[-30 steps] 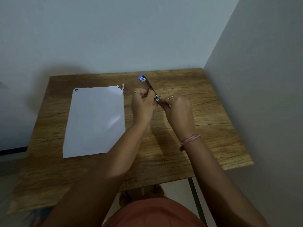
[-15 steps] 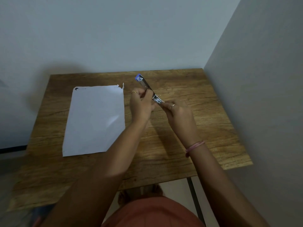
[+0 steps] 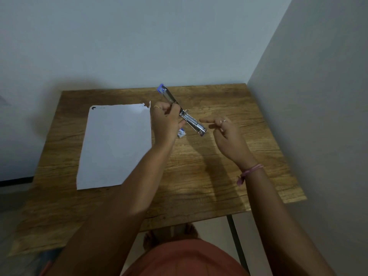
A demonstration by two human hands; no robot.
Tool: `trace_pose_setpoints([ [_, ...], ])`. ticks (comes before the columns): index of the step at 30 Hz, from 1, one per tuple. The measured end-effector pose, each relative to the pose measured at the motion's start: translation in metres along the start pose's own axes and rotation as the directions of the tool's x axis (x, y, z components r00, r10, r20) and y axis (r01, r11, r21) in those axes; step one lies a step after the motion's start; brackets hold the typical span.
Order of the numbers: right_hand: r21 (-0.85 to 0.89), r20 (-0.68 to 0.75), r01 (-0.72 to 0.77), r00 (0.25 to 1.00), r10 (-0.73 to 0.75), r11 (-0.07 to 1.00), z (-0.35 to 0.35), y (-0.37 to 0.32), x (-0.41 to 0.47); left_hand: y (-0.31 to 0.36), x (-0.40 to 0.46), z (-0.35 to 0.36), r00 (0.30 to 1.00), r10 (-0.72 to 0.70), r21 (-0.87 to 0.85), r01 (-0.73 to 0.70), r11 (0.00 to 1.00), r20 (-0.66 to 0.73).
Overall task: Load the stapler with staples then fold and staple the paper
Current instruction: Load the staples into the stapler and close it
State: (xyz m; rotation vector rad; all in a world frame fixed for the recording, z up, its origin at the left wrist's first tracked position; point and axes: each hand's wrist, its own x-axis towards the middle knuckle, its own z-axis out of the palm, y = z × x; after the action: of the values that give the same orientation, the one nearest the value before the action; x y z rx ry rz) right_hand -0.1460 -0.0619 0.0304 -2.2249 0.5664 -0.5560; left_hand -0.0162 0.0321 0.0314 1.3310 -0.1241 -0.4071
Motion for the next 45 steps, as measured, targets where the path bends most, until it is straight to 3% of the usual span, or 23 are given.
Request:
trace_pose_setpoints([
  [6, -0.135, 0.081, 0.095, 0.993, -0.085, 0.986, 0.003, 0.001, 0.011, -0.001, -0.002, -0.002, 1.0, 0.025, 0.019, -0.025, 0.999, 0.006],
  [12, -0.129, 0.118, 0.127, 0.987, -0.112, 0.983, 0.0, 0.009, 0.007, 0.002, 0.0, -0.004, 1.0, 0.023, -0.008, -0.023, 1.0, 0.002],
  [16, -0.024, 0.135, 0.093, 0.987, -0.089, 0.995, -0.005, 0.011, 0.006, 0.002, -0.001, -0.004, 0.999, 0.035, -0.023, -0.035, 0.999, 0.013],
  [20, 0.186, 0.062, -0.052, 0.997, 0.041, 0.981, -0.008, 0.005, 0.009, 0.002, -0.003, -0.003, 0.998, 0.056, 0.003, -0.056, 0.998, 0.025],
  [28, -0.179, 0.041, 0.22, 0.975, -0.216, 0.959, -0.005, -0.012, 0.026, 0.003, -0.009, 0.003, 0.996, 0.084, 0.097, -0.087, 0.991, 0.041],
  [33, -0.316, 0.107, 0.17, 0.984, -0.143, 0.934, -0.011, 0.004, 0.026, 0.007, -0.007, 0.001, 0.997, 0.067, 0.059, -0.069, 0.996, 0.038],
  [37, -0.142, -0.073, 0.129, 0.987, -0.14, 0.982, -0.019, 0.012, 0.017, 0.008, -0.007, -0.001, 0.996, 0.071, 0.028, -0.072, 0.997, 0.052],
  [39, 0.027, -0.075, 0.078, 0.994, -0.076, 0.997, -0.02, 0.015, 0.013, 0.007, -0.008, -0.001, 0.996, 0.061, 0.005, -0.062, 0.998, 0.066],
  [42, 0.334, 0.123, -0.14, 0.987, 0.104, 0.932, -0.017, 0.02, 0.003, 0.006, -0.008, 0.0, 0.996, 0.028, -0.044, -0.024, 0.999, 0.081],
  [45, 0.469, 0.306, -0.241, 0.947, 0.1, 0.85, -0.009, 0.028, -0.01, 0.006, -0.008, 0.001, 0.994, -0.002, -0.097, 0.013, 0.995, 0.108],
])
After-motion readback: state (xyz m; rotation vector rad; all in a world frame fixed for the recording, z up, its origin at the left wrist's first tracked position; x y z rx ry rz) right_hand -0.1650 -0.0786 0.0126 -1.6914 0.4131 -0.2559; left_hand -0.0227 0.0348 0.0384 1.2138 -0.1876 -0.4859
